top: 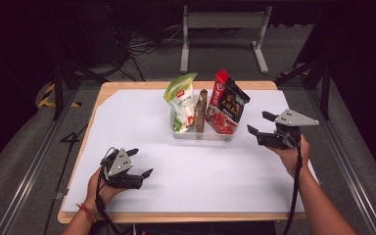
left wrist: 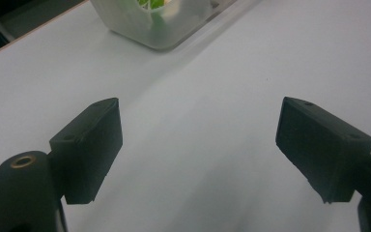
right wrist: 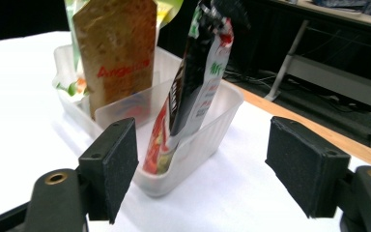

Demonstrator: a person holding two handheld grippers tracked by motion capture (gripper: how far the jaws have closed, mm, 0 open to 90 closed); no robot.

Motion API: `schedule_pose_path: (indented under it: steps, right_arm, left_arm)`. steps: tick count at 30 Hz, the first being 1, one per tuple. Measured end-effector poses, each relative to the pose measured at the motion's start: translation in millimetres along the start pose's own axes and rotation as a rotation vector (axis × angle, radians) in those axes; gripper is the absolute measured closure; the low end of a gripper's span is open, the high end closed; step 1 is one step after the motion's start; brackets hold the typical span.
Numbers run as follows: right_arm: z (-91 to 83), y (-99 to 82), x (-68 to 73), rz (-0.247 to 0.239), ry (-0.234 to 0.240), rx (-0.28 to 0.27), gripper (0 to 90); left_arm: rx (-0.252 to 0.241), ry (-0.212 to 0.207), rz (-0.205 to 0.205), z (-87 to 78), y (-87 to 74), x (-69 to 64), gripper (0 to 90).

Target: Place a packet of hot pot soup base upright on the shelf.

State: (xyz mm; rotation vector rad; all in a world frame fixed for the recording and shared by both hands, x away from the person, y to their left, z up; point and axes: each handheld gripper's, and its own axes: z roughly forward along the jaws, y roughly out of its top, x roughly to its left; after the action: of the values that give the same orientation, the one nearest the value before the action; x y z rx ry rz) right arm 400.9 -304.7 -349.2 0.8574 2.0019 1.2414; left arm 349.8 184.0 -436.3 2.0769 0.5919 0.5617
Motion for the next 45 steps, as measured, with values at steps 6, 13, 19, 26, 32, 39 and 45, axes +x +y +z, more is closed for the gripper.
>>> schedule_pose_path:
  steps: [6,13,19,26,32,39,45]
  right_arm:
    - [-5.1,-10.1,2.2,-0.031,0.019,0.019,25.2]
    - [-14.1,-21.5,4.8,-0.054,0.05,0.04,21.5]
    - [-20.3,-34.3,6.6,-0.06,0.049,0.075,16.4]
    - [-30.8,-49.9,5.6,-0.054,0.052,0.101,15.4]
    - [-39.8,-58.6,4.7,-0.054,0.051,0.103,14.6]
    - [-52.0,-75.3,5.6,-0.063,0.037,0.118,15.1]
    - [-65.2,-87.0,2.4,-0.034,0.037,0.122,14.2]
  left_arm:
    - [-0.001,-0.002,-0.001,-0.2,0.0,0.4,17.7]
    - [0.001,-0.006,-0.003,0.0,0.2,0.2,18.5]
    - [0.008,0.0,0.001,-0.1,-0.2,0.1,18.0]
    - [0.006,0.002,-0.002,-0.2,-0.6,0.1,17.7]
    - [0.011,0.0,0.001,0.7,-0.1,-0.6,17.6]
    - [0.01,0.005,-0.011,-1.1,-1.4,-0.7,17.5]
    - [0.011,0.007,-0.011,-2.7,-2.6,-0.5,17.3]
